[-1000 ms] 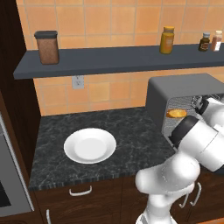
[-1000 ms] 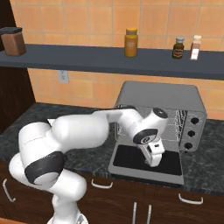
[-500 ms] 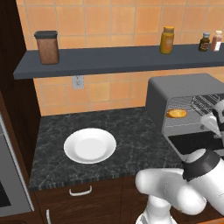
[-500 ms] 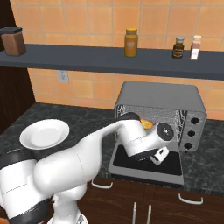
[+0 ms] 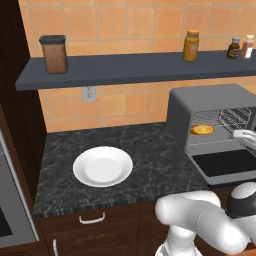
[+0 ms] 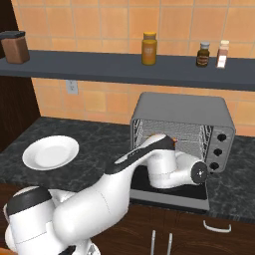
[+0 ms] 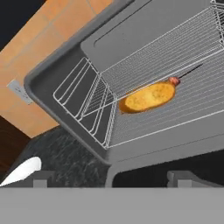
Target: Pick up the kebab skewer and baguette bread, and place them inside the toaster oven. Close the toaster oven door and start by setting the timer.
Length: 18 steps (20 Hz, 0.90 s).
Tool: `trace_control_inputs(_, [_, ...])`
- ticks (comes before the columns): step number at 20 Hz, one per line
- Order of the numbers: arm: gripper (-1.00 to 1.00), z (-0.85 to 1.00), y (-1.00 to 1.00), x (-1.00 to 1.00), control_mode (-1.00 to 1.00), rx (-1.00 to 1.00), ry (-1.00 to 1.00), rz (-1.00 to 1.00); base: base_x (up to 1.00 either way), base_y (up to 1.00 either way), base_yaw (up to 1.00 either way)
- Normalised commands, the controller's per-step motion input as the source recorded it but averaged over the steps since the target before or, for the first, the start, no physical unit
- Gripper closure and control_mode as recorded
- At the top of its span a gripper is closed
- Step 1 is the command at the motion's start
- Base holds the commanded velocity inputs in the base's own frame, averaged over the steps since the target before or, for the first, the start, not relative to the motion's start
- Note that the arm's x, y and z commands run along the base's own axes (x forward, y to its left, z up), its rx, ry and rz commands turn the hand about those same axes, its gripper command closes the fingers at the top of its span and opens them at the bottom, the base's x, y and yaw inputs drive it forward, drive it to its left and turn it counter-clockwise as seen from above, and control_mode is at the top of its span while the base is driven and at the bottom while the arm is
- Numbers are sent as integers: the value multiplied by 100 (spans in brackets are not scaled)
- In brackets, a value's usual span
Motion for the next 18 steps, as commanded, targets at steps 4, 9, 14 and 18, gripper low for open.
trace_control_inputs(4, [-100,40,0,37,-100,-5,-13,0,0,0,0])
trace_control_inputs(9, [-100,12,0,36,-100,0,-1,0,0,0,0])
trace_control_inputs(14, [-100,0,0,31,-100,0,0,-4,0,0,0])
trace_control_inputs(18, [-100,0,-7,28,-100,0,0,-3,0,0,0])
